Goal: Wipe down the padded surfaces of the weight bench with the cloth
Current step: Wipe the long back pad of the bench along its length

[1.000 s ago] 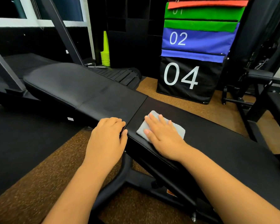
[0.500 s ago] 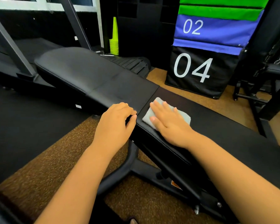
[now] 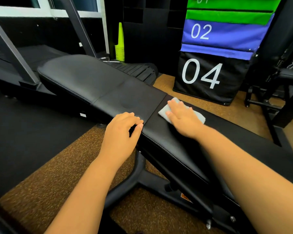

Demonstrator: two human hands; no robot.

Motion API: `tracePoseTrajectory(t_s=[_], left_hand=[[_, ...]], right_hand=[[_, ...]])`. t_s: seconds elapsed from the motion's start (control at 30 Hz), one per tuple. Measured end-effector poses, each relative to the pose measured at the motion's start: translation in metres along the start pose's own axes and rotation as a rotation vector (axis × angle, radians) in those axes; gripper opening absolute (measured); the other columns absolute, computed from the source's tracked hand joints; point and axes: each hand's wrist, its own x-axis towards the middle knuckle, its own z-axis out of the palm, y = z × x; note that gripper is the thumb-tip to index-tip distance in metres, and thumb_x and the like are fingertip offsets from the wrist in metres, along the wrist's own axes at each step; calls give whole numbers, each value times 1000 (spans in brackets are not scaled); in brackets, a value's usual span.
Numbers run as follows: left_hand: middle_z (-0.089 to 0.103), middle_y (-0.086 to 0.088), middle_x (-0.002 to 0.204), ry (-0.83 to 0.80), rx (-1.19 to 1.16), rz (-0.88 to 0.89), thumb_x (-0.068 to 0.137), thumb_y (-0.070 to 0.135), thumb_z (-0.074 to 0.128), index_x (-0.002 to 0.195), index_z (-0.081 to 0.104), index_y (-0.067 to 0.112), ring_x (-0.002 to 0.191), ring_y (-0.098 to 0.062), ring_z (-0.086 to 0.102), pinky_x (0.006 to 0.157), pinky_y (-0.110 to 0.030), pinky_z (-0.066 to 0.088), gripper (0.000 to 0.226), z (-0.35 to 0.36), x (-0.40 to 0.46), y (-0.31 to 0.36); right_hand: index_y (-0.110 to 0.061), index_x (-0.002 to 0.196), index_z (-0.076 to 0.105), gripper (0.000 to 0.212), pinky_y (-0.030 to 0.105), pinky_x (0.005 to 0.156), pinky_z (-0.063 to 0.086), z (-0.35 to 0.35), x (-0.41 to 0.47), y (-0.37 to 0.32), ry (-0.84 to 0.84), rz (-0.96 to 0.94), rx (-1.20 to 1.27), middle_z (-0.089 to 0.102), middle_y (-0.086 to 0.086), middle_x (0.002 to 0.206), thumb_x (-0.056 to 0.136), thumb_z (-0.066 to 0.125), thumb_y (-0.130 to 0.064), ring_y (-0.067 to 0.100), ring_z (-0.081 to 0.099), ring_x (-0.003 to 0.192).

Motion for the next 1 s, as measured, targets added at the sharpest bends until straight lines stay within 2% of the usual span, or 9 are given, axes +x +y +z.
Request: tracePoseTrajectory(t_s=[0.13, 0.23, 0.3, 0.4, 0.53, 0.7, 0.77, 0.9, 1.0], left_hand=[[69, 5, 104, 17, 22, 20, 94, 21, 61, 101, 72, 16, 116, -12, 54, 93, -15, 31, 14, 3, 1, -2], [68, 4, 101, 26, 2, 33, 94, 19, 61, 99, 72, 15, 112, -10, 54, 92, -5, 27, 13, 4, 1, -3], [68, 3, 101, 37, -30, 35, 94, 18, 62, 99, 73, 13, 110, -5, 51, 93, 0, 23, 13, 5, 0, -3], [67, 3, 103, 37, -46, 27, 94, 18, 61, 100, 73, 14, 109, 3, 44, 94, 1, 22, 13, 4, 0, -3], [66, 4, 103, 25, -45, 33, 95, 19, 60, 101, 73, 14, 113, -5, 49, 94, 0, 23, 14, 4, 1, -4], [67, 2, 104, 23, -34, 50, 94, 21, 58, 101, 72, 14, 113, -10, 52, 94, -2, 24, 18, 5, 2, -5], [67, 2, 104, 21, -35, 50, 94, 23, 57, 102, 73, 14, 113, -10, 52, 95, -1, 22, 19, 5, 2, -5], [66, 3, 104, 13, -36, 37, 95, 20, 60, 101, 73, 15, 112, -10, 53, 95, 0, 23, 15, 4, 1, -5], [66, 4, 103, 16, -46, 35, 95, 21, 60, 101, 73, 15, 110, -9, 52, 93, 0, 24, 16, 4, 2, -4]], right_hand=[[-27, 155, 4, 57, 38, 121, -8, 15, -30, -25, -27, -217, 22, -2, -12, 162, 103, 20, -46, 9, -10, 149], [-25, 156, 4, 61, 34, 120, -8, 9, -27, -12, -45, -281, 41, 0, -10, 162, 103, 25, -46, 8, -8, 149], [-21, 155, 4, 65, 36, 120, -4, 4, -12, 2, -27, -241, 82, 5, -2, 163, 102, 33, -44, 16, -1, 150], [-13, 154, 13, 67, 40, 121, 3, -3, 15, 22, 44, -37, 118, 12, 7, 162, 100, 37, -46, 23, 9, 149], [-7, 145, 29, 59, 49, 115, 16, 2, 22, 11, 61, 3, -35, 29, 13, 152, 100, 31, -47, 32, 25, 139], [-17, 156, 5, 67, 38, 121, -3, 11, -26, -13, -9, -215, -19, -1, 0, 163, 101, 24, -50, 18, -5, 150], [-22, 156, 4, 68, 34, 122, -5, 9, -33, -3, -35, -264, 14, -3, -6, 163, 99, 24, -53, 12, -7, 149], [-18, 155, 12, 61, 38, 121, -2, -3, -3, 27, -20, -104, 66, 6, 1, 163, 103, 32, -42, 20, 1, 150], [-15, 153, 15, 60, 45, 119, 3, -5, 19, 37, 18, 62, 11, 10, 6, 163, 103, 28, -44, 25, 6, 150]])
